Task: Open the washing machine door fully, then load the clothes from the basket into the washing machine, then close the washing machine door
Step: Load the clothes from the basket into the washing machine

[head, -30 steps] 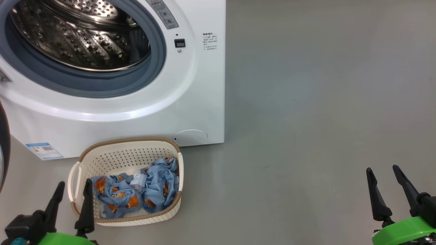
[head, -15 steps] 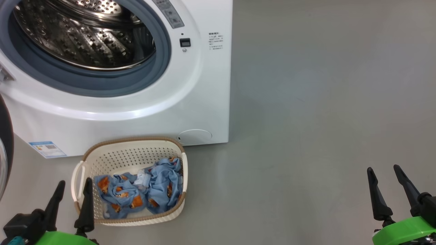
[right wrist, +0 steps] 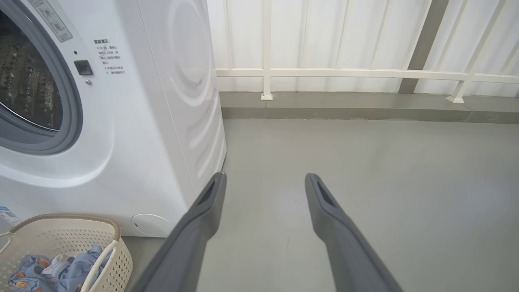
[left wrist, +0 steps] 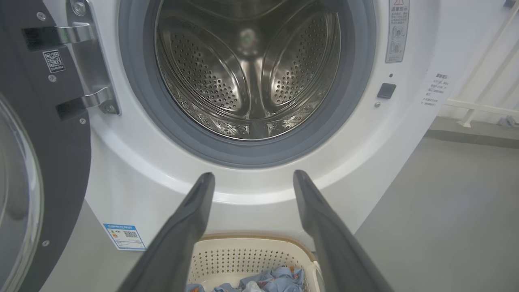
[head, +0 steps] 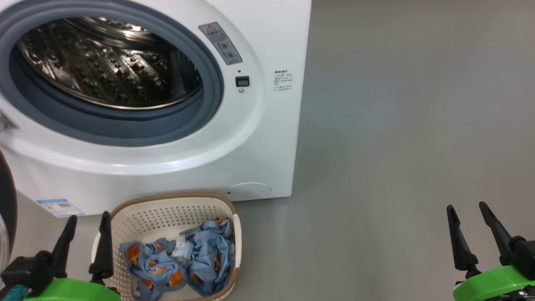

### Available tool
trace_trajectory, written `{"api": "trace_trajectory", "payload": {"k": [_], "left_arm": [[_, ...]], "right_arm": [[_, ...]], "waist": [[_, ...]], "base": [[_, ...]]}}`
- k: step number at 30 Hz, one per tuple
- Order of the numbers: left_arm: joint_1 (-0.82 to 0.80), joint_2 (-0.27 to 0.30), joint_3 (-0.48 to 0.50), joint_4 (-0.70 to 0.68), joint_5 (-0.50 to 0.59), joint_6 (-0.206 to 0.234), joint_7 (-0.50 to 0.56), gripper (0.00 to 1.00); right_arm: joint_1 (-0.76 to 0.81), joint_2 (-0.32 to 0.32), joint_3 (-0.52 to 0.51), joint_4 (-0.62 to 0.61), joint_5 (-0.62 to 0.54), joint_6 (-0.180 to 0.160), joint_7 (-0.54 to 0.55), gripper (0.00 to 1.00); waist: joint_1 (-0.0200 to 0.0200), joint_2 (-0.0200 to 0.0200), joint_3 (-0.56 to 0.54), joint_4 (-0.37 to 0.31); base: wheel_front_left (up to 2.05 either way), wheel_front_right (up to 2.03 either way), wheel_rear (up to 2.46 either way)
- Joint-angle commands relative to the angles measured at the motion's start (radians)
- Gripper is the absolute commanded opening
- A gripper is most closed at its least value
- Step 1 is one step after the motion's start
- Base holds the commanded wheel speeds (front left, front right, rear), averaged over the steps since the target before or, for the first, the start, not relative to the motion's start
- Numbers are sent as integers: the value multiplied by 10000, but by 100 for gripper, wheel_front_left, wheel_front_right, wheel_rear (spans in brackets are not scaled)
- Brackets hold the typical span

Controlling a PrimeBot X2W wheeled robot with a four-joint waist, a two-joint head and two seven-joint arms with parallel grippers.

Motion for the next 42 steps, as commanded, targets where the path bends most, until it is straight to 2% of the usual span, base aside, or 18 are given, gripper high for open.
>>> {"api": "trace_trajectory", "payload": {"k": [1, 24, 30, 42], "left_arm": [[-393, 238, 406, -196, 115, -15, -63, 100], [-315, -92, -9, 577, -156, -15, -63, 100], [-668, -122, -340, 1650, -263, -15, -63, 100], [-3015, 104, -1618, 5755, -767, -15, -63, 100]], "right_arm": [[-219, -109, 253, -253, 70, 16, -122, 100], [-386, 81, 568, -337, 93, 16, -122, 100], [-562, 190, 606, -431, 103, 16, -122, 100], [-1403, 428, 822, -637, 41, 16, -122, 100]], "waist": [[0, -1, 4, -4], [0, -1, 295, -2], [0, -1, 798, -68], [0, -1, 2520, -396]], "base": [[82, -82, 0], [9, -9, 0], [0, 0, 0], [0, 0, 0]]}}
